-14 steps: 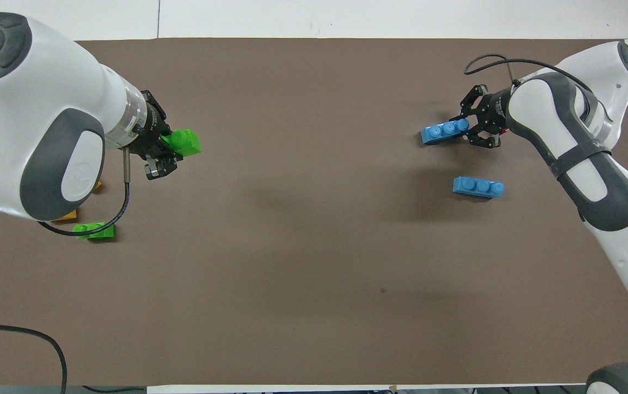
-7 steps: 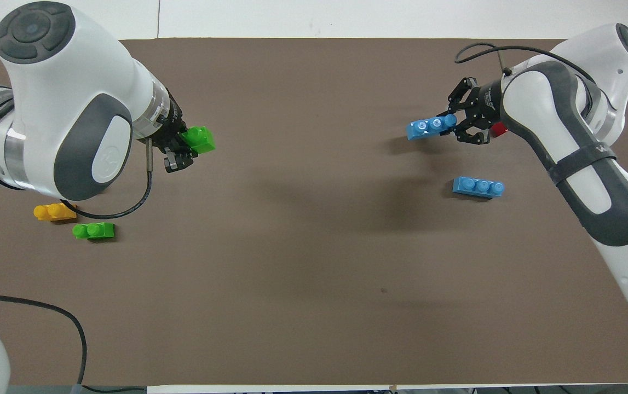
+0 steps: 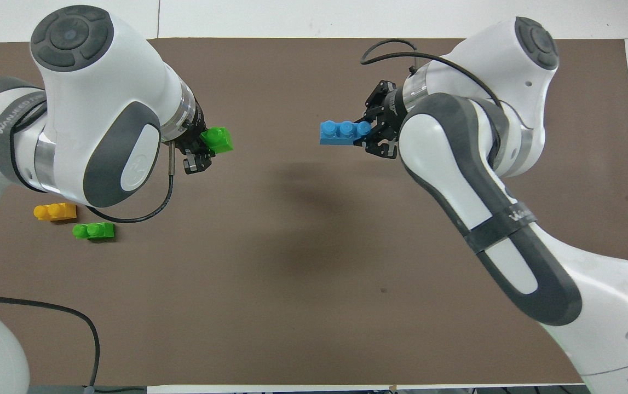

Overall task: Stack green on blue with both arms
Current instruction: 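Lift both bricks and bring the grippers together above the table center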

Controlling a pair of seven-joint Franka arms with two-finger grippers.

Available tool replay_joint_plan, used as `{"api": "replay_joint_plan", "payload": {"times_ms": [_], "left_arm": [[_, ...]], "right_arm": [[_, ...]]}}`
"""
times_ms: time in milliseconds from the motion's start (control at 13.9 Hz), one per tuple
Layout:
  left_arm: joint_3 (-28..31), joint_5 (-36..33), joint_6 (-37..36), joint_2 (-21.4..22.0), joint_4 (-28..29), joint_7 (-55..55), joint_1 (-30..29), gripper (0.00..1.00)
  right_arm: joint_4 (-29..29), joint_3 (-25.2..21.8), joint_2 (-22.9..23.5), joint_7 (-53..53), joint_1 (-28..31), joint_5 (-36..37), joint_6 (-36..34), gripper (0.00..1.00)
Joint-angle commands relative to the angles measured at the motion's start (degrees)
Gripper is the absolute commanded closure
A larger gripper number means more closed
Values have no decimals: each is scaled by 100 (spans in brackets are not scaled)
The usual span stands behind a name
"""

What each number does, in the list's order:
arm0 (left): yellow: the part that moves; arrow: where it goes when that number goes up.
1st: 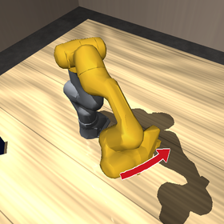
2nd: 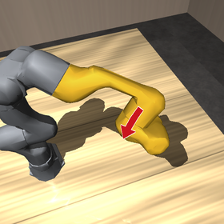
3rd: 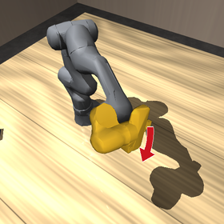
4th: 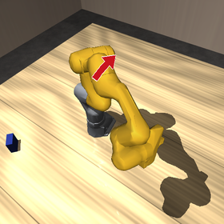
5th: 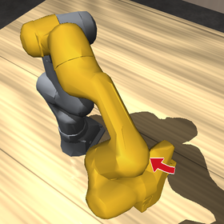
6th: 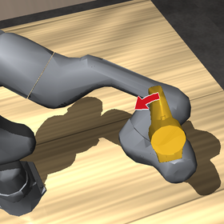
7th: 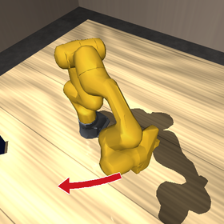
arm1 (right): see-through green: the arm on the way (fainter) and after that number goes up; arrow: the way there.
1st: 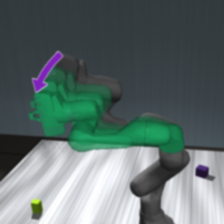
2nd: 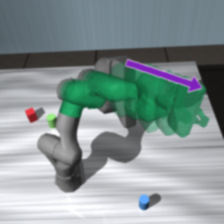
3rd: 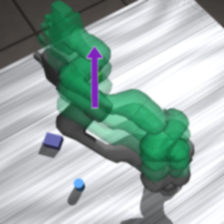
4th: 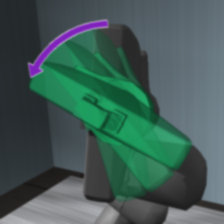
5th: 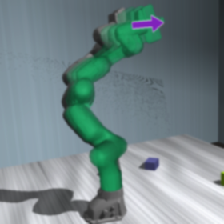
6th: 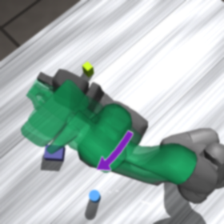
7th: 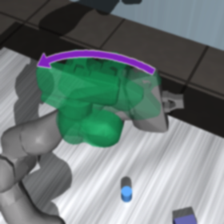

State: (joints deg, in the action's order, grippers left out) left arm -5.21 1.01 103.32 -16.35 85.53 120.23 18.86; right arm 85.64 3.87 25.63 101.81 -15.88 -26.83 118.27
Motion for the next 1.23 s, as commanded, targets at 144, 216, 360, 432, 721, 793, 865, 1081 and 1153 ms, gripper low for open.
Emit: {"api": "replay_joint_plan", "payload": {"times_ms": [144,216,360,432,721,793,865,1081,1153], "left_arm": [[64,-101,31,-79,-142,18,293,100],[64,-92,30,-79,-142,18,320,100],[55,-118,135,-88,-142,10,337,100],[55,-170,327,-79,-116,18,477,100],[55,-294,935,-70,393,36,856,100],[64,-303,1101,-70,551,45,952,100],[73,-312,1303,-61,778,45,1048,100],[55,-461,1567,-53,1079,53,1137,100],[64,-461,1638,-70,1149,62,1181,100]], "right_arm": [[1251,-18,-234,235,-634,-94,1669,100],[1401,-18,-199,235,-740,-103,1952,100],[1534,-18,-120,139,-916,-112,2165,100],[1630,-18,-94,-123,-943,-112,2166,100],[1999,-18,-111,-810,-935,-331,2314,100],[2096,-18,-102,-1003,-926,-401,2411,100],[2132,-18,-85,-1205,-935,-480,2438,100],[2141,-18,-6,-1444,-909,-849,2534,100],[2150,-18,12,-1462,-909,-867,2613,100]]}}
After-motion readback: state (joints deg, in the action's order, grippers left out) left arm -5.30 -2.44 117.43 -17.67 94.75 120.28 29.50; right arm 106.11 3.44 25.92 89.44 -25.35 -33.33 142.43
